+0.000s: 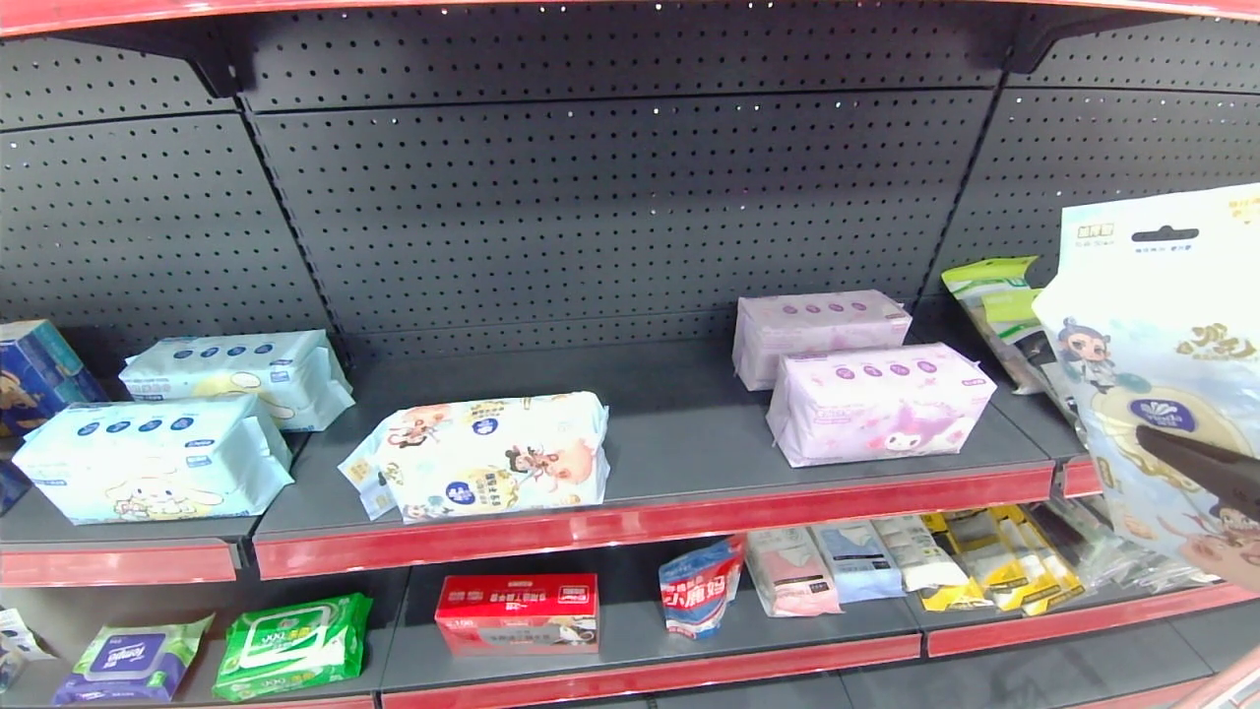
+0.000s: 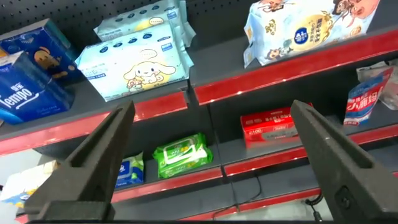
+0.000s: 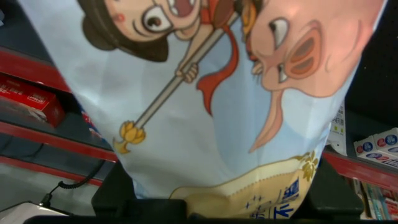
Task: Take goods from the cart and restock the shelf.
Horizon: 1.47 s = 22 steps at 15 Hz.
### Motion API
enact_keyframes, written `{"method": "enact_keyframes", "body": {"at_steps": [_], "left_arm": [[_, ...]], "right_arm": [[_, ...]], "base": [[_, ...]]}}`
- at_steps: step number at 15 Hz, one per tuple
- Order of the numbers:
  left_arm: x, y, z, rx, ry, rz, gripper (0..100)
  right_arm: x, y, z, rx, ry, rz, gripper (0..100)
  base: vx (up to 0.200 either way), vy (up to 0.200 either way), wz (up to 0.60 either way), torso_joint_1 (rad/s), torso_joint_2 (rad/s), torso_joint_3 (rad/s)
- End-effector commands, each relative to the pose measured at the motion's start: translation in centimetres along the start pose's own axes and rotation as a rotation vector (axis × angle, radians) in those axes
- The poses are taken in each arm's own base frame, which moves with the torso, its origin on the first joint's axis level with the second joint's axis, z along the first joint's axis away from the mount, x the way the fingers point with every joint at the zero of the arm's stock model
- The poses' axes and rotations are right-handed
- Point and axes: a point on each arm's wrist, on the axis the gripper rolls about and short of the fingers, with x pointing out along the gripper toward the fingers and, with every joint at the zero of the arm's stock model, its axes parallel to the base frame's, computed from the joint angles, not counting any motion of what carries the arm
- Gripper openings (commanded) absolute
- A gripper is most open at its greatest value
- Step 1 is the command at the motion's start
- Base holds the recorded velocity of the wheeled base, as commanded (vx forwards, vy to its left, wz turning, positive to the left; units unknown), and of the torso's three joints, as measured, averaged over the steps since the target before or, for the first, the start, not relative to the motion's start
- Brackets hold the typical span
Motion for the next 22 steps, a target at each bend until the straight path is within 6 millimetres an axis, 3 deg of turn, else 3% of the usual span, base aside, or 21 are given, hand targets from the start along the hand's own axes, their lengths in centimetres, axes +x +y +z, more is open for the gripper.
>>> {"method": "enact_keyframes", "body": {"at_steps": [1,14,17,20,22], "left_arm": [[0.1,0.0,0.0,0.001,0.006,-0.002,100],[0.1,0.0,0.0,0.001,0.006,-0.002,100],[0.1,-0.1,-0.4,0.002,0.010,-0.003,100],[0.2,-0.4,-0.9,0.003,0.001,-0.048,100],[0.2,-0.3,-0.9,0.007,0.000,-0.048,100]], "right_arm": [[0.1,0.0,0.0,0.000,0.002,0.002,0],[0.1,0.0,-0.2,0.003,0.007,0.002,0],[0.1,-0.2,0.4,-0.001,-0.010,-0.005,0],[1.4,-1.0,1.8,-0.005,-0.018,-0.001,0],[1.6,-0.9,1.5,-0.003,-0.007,0.012,0]], "base": [[0.000,0.000,0.00,0.000,0.00,0.000],[0.000,0.000,0.55,0.003,0.00,0.004],[0.000,0.000,0.00,0.000,0.00,0.000],[0.000,0.000,0.00,0.000,0.00,0.000],[0.000,0.000,0.00,0.000,0.00,0.000]]}}
